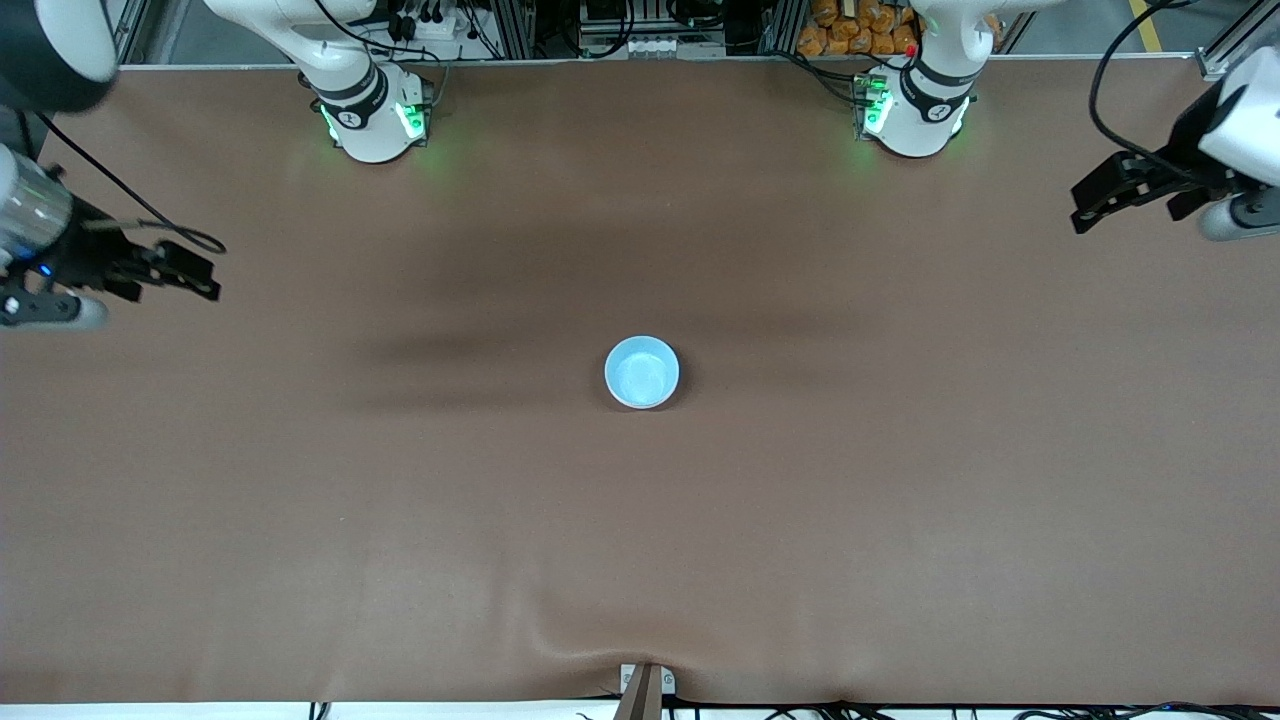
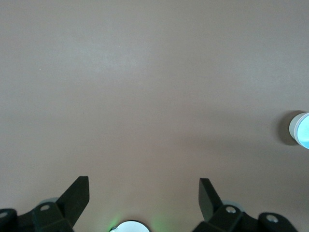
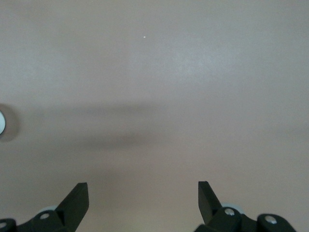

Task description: Stack pink and blue bowls on white bowl

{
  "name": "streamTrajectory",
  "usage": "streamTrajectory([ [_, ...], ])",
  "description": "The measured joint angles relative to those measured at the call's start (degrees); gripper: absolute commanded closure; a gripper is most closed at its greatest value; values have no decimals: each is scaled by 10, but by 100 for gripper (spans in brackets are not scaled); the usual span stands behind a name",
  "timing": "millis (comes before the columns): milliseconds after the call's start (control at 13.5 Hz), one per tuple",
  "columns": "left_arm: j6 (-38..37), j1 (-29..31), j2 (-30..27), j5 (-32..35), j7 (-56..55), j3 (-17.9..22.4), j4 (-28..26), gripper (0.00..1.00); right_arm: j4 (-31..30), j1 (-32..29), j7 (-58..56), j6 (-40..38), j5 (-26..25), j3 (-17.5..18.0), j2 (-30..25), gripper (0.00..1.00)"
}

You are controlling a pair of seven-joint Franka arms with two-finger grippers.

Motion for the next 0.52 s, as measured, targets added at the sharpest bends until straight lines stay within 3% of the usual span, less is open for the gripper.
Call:
streamTrajectory([
  [149, 0, 0, -3, 0, 1, -1, 0, 0, 33, -6, -7, -41, -6, 10, -1, 0],
  [520, 0, -1, -4, 0, 1, 0, 3, 0, 39, -11, -22, -47, -9, 10, 0, 0],
])
